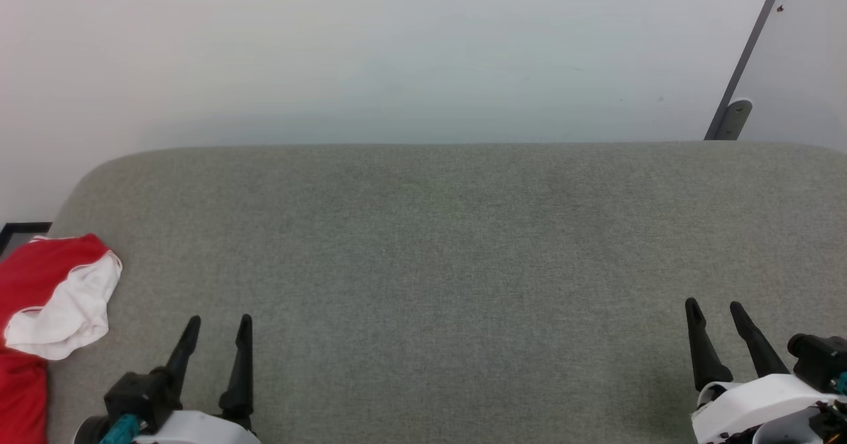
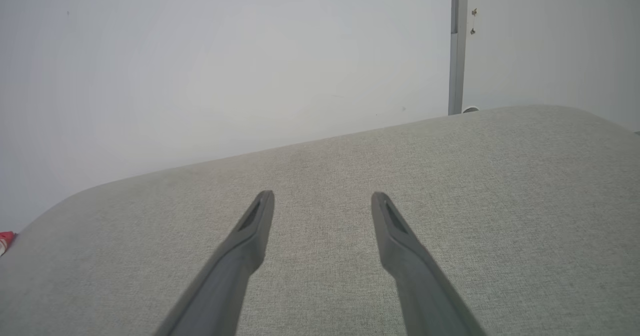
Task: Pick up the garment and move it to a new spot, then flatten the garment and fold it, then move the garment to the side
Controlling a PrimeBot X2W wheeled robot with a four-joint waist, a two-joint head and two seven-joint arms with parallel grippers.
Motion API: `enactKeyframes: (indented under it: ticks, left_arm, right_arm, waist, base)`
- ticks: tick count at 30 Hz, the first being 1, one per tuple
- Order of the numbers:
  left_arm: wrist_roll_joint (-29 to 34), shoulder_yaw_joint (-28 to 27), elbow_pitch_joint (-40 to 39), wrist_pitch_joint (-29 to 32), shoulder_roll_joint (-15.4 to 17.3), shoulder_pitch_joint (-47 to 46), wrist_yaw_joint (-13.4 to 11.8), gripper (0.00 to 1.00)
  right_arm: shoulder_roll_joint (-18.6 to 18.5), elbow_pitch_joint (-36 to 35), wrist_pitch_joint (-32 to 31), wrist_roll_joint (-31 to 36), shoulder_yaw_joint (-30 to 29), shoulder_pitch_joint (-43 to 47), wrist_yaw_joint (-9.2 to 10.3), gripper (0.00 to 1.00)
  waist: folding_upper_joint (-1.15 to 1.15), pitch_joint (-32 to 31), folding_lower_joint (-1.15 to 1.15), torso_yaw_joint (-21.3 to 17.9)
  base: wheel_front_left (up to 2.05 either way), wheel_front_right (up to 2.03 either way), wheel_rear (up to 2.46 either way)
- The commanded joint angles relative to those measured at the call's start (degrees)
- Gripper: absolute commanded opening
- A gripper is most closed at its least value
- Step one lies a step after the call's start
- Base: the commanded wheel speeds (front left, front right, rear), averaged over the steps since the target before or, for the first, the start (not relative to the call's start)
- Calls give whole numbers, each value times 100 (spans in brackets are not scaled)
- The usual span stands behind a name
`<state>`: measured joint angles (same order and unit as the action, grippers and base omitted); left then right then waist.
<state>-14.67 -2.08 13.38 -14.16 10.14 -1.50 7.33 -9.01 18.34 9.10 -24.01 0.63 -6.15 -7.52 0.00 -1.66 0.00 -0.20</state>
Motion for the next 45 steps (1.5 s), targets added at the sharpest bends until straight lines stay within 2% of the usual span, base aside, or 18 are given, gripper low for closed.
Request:
enactKeyframes:
  ticks: [1, 8, 31, 37, 45]
  left_arm:
    - [94, 10, -5, -41, 29, 22, 21, 100]
    - [327, 50, -5, -112, 75, 34, 22, 100]
    - [208, 15, 75, -103, 92, -16, 18, 100]
    - [163, -151, 151, -103, 93, -81, 18, 100]
    - [217, -368, 107, -102, 48, -88, -20, 100]
  right_arm:
    - [-27, -24, 50, 101, 28, -23, 5, 100]
    - [-44, -29, 120, 312, 53, -21, 6, 100]
    - [16, -108, 138, 264, 106, 72, 6, 100]
    - [-43, -107, 99, 183, 285, 47, 6, 100]
    - [-66, -29, 74, 139, 576, -53, 6, 100]
  waist:
    - [0, -3, 0, -2]
    - [0, -24, 0, -6]
    - [0, -46, 0, 41]
    - [0, -98, 0, 287]
    - [0, -183, 0, 883]
  base:
    - [0, 0, 0]
    - [0, 0, 0]
    - [0, 0, 0]
    - [0, 0, 0]
    - [0, 0, 0]
